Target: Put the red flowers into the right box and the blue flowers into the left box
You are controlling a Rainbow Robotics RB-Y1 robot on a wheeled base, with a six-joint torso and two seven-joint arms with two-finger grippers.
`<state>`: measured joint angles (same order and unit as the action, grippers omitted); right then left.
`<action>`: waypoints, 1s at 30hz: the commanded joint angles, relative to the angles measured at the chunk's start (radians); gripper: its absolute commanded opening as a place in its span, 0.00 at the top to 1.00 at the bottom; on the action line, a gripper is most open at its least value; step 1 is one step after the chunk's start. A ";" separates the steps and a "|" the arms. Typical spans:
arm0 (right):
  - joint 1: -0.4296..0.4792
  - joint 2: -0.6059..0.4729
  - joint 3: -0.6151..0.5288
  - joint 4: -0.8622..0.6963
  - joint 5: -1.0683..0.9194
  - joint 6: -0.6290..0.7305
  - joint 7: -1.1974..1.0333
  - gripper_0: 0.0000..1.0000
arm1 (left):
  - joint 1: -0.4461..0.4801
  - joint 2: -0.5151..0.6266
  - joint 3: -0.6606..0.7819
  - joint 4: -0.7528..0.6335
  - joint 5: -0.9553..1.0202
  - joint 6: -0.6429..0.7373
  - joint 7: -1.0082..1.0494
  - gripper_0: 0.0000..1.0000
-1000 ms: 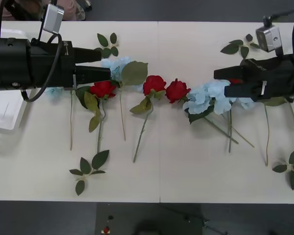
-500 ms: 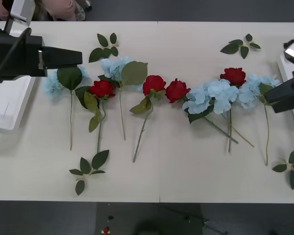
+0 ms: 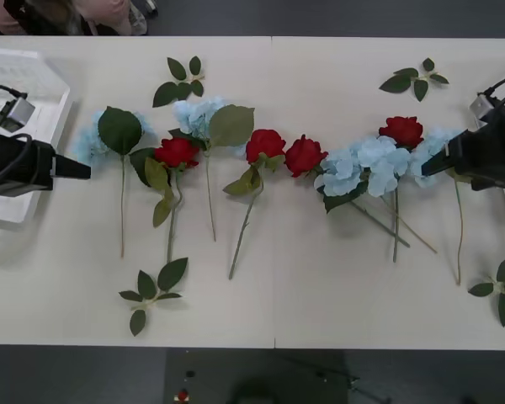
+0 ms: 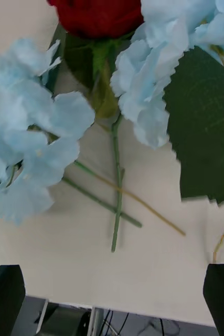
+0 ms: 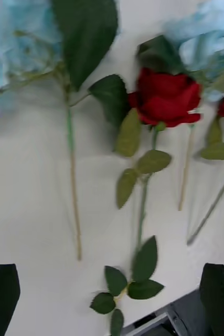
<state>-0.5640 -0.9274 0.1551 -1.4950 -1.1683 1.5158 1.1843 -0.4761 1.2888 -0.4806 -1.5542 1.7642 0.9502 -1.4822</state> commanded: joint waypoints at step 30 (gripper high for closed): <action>-0.114 0.010 0.362 0.243 0.404 -0.413 0.035 0.00 | -0.484 -0.503 -0.421 0.629 -0.563 -0.162 0.120 0.00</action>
<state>-0.6268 -0.9012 0.5178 -1.2786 -0.7583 1.1128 1.1845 -0.9383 0.7898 -0.8853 -0.9500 1.2131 0.8280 -1.3740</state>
